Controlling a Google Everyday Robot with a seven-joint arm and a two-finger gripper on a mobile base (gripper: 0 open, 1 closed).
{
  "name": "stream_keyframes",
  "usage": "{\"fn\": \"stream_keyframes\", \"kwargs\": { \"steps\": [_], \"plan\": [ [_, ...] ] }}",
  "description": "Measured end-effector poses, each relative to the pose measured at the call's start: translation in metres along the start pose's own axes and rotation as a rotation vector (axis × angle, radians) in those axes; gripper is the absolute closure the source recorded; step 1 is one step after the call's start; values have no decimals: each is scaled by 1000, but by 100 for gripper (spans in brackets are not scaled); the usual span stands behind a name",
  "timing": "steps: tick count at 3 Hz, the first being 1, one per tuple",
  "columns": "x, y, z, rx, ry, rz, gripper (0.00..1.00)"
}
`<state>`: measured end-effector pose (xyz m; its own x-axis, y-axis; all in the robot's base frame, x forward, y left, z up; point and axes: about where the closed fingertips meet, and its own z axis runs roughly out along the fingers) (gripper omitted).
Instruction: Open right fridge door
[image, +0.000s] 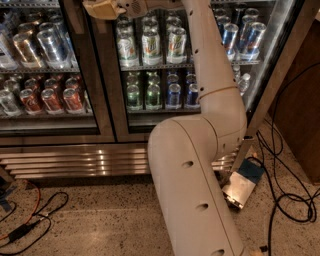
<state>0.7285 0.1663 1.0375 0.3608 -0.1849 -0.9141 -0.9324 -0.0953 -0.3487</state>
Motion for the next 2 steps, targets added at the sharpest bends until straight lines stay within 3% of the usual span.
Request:
{"fn": "stream_keyframes", "kwargs": {
  "steps": [2],
  "plan": [
    [0,0,-2,1,0,0,100]
  ]
}}
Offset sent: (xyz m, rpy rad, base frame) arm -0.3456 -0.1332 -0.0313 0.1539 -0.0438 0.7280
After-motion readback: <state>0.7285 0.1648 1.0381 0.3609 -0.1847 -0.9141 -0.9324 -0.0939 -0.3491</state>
